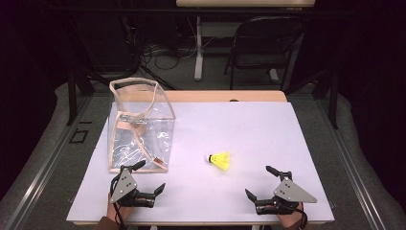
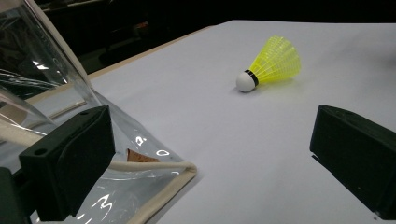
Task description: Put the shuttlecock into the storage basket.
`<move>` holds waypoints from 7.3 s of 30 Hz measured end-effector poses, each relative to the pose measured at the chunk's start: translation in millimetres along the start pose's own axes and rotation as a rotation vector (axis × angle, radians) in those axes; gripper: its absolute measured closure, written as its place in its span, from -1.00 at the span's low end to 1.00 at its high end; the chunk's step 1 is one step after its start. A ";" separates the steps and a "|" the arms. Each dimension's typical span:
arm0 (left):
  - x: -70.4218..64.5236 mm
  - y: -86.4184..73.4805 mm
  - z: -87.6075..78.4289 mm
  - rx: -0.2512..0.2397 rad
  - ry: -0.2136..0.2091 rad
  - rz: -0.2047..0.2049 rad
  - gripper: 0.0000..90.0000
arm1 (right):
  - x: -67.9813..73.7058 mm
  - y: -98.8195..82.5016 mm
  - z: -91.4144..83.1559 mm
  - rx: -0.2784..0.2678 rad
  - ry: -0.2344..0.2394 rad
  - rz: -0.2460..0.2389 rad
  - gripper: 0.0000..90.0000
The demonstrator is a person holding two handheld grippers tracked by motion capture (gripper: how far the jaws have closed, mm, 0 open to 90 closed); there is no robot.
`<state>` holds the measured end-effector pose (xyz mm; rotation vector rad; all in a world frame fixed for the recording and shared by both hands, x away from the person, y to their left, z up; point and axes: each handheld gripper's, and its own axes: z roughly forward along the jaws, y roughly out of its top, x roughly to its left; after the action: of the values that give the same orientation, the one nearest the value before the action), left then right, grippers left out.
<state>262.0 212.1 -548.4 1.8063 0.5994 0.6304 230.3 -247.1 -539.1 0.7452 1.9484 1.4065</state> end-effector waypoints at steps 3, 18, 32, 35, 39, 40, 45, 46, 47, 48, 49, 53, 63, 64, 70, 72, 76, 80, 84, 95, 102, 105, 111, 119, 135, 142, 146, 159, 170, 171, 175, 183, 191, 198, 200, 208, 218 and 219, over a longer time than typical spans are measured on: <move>0.3 0.8 2.4 -0.003 -0.005 0.001 -1.00 | 0.2 -0.1 0.0 0.002 0.000 0.001 -0.99; -0.6 8.0 26.9 0.020 -0.082 0.022 -1.00 | 1.8 -0.1 -0.3 0.010 -0.001 -0.004 -0.99; -3.0 14.9 46.5 0.051 -0.136 0.045 -1.00 | 1.5 -0.4 -1.4 0.008 0.000 -0.004 -0.99; -3.4 15.9 48.8 0.054 -0.139 0.048 -1.00 | 2.2 -0.4 -0.9 0.010 0.001 -0.004 -0.99; -3.3 19.3 54.3 0.072 -0.159 0.046 -1.00 | 2.1 -0.5 -0.9 0.011 0.000 -0.004 -0.99; -3.3 19.9 55.4 0.076 -0.161 0.043 -1.00 | 1.8 -0.5 -0.8 0.011 0.001 -0.005 -0.99; -3.5 24.2 61.5 0.094 -0.180 0.043 -1.00 | 2.5 -0.5 -0.8 0.013 0.002 -0.004 -0.99; -3.3 25.3 62.6 0.097 -0.185 0.048 -1.00 | 2.3 -0.5 -0.9 0.013 0.001 -0.004 -0.99; -3.7 26.1 64.0 0.095 -0.183 0.049 -1.00 | 1.9 -0.5 -1.0 0.010 -0.001 -0.006 -0.99; -3.7 26.9 65.3 0.098 -0.191 0.049 -1.00 | 1.9 -0.4 -1.1 0.009 -0.001 -0.005 -0.99; -3.6 27.7 67.1 0.100 -0.192 0.053 -1.00 | 1.8 -0.4 -1.2 0.011 -0.001 -0.006 -0.99; -3.5 29.7 72.9 0.117 -0.209 0.061 -1.00 | 1.8 -0.4 -1.1 0.010 -0.001 -0.006 -0.99; 1.3 35.4 83.1 0.120 -0.253 0.058 -1.00 | 1.3 -0.8 -1.1 0.013 0.000 -0.002 -0.99; 2.1 36.3 83.8 0.126 -0.256 0.062 -1.00 | 1.3 -0.8 -1.1 0.014 0.001 -0.001 -0.99; 2.5 39.5 92.0 0.138 -0.285 0.073 -1.00 | 1.0 -1.0 -0.8 0.015 0.002 -0.001 -0.99; 1.8 40.9 94.8 0.145 -0.302 0.083 -1.00 | 0.8 -1.0 -1.0 0.014 0.001 0.001 -0.99; 0.7 44.3 99.9 0.158 -0.321 0.108 -1.00 | 0.6 -1.1 -1.0 0.015 0.001 0.002 -0.99; 0.6 46.4 105.5 0.166 -0.334 0.114 -1.00 | 0.7 -1.0 -1.0 0.014 0.001 0.002 -0.99; 0.5 49.9 110.4 0.174 -0.345 0.133 -1.00 | 0.8 -1.0 -1.2 0.014 0.001 0.002 -0.98; -0.1 55.9 123.7 0.192 -0.397 0.173 -1.00 | 0.8 -0.8 -1.5 0.014 0.000 0.000 -0.98; -0.2 59.1 128.6 0.202 -0.428 0.191 -1.00 | 0.8 -0.7 -1.8 0.013 -0.002 -0.001 -0.98; 0.4 62.1 131.6 0.201 -0.439 0.200 -1.00 | 0.8 -0.6 -1.6 0.011 -0.002 -0.004 -0.99; -0.8 67.7 138.5 0.206 -0.466 0.236 -1.00 | 1.1 -0.5 -2.0 0.012 -0.005 0.001 -0.98; 0.6 71.7 150.0 0.225 -0.488 0.258 -1.00 | 0.9 -0.7 -2.2 0.012 -0.006 0.005 -0.99; 3.7 78.6 169.1 0.306 -0.522 0.329 -1.00 | 0.7 -0.8 -1.9 0.013 -0.006 0.003 -0.99; 4.3 84.1 177.6 0.353 -0.534 0.373 -0.94 | 0.4 -1.0 -1.9 0.014 -0.004 0.004 -0.99; 4.2 86.7 183.0 0.377 -0.548 0.397 -0.88 | 0.4 -1.0 -1.8 0.013 -0.003 0.005 -0.98; 0.4 93.4 198.8 0.470 -0.564 0.480 -0.56 | 0.1 -1.1 -1.9 0.013 -0.002 0.006 -0.98; -1.0 90.0 214.8 0.565 -0.611 0.543 -0.23 | 0.0 -1.2 -1.9 0.015 -0.001 0.004 -0.98; -1.0 90.0 216.3 0.568 -0.609 0.551 -0.20 | 0.0 -1.2 -1.9 0.015 -0.002 0.005 -0.98; -0.9 88.7 221.3 0.592 -0.627 0.566 -0.09 | 0.1 -1.1 -1.9 0.014 -0.001 0.006 -0.98; 0.2 87.4 228.6 0.618 -0.657 0.587 0.15 | -0.3 -1.3 -2.1 0.016 -0.001 0.003 -0.98; 1.2 84.4 233.0 0.636 -0.676 0.614 0.40 | -0.2 -1.2 -2.2 0.018 0.000 0.004 -0.98; 4.5 83.7 232.7 0.617 -0.687 0.595 0.43 | -0.2 -1.3 -2.1 0.017 -0.002 0.004 -0.98; 5.5 84.5 231.1 0.601 -0.689 0.581 0.43 | -0.1 -1.3 -2.1 0.017 -0.002 0.003 -0.98; 7.1 85.5 220.7 0.513 -0.693 0.505 0.43 | -0.3 -1.2 -2.2 0.016 -0.003 0.002 -0.98; 8.9 82.5 208.3 0.452 -0.675 0.447 0.43 | 0.4 -1.0 -1.8 0.018 -0.003 0.002 -0.98; 8.9 82.5 208.3 0.452 -0.675 0.447 0.43 | 0.3 -1.1 -1.8 0.018 -0.003 0.002 -0.98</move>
<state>416.9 51.4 -527.1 2.4386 -0.1448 0.1330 228.6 -248.2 -539.8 0.7578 1.9603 1.3902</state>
